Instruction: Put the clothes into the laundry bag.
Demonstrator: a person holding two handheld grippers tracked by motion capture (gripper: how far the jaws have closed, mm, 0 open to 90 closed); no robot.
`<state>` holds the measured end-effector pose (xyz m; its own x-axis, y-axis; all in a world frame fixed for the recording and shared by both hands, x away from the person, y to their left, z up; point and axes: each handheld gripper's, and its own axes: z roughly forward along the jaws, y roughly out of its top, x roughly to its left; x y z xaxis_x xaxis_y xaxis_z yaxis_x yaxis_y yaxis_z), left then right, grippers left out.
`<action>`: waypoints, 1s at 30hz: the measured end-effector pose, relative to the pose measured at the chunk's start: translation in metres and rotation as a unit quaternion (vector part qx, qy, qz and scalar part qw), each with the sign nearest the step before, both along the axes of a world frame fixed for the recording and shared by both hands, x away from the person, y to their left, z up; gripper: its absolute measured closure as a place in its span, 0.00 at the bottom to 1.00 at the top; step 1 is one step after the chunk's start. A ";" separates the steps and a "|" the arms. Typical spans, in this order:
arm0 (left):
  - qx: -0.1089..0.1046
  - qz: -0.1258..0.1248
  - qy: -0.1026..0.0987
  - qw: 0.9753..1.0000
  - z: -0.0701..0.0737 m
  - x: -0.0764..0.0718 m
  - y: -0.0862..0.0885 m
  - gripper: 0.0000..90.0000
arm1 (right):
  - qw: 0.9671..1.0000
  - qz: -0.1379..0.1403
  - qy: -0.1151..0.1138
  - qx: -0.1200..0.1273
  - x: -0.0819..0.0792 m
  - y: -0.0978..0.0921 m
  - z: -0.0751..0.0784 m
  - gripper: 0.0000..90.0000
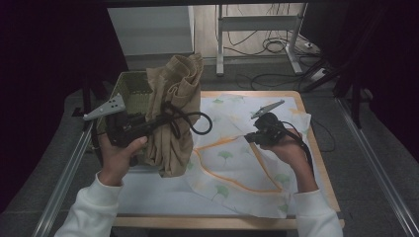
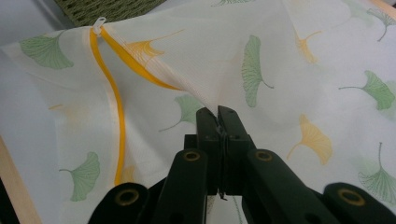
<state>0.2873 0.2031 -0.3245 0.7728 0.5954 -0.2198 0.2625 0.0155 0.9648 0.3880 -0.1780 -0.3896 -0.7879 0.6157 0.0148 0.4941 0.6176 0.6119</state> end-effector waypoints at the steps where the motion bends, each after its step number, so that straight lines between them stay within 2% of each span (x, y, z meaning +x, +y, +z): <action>1: 0.000 0.000 0.000 1.000 0.000 0.000 -0.001 0.85 | 1.000 0.000 0.000 0.000 0.000 0.000 0.000 0.97; 8: 0.002 -0.015 0.006 1.000 -0.005 -0.004 -0.006 0.85 | 1.000 0.000 0.000 0.000 0.000 0.000 -0.001 0.97; 20: 0.024 -0.035 0.020 0.999 -0.014 -0.007 -0.016 0.85 | 1.000 0.000 -0.001 0.000 0.001 0.000 -0.001 0.97; 30: 0.043 -0.047 0.021 0.998 -0.018 -0.013 -0.023 0.85 | 1.000 0.000 0.000 0.000 0.001 0.001 -0.001 0.97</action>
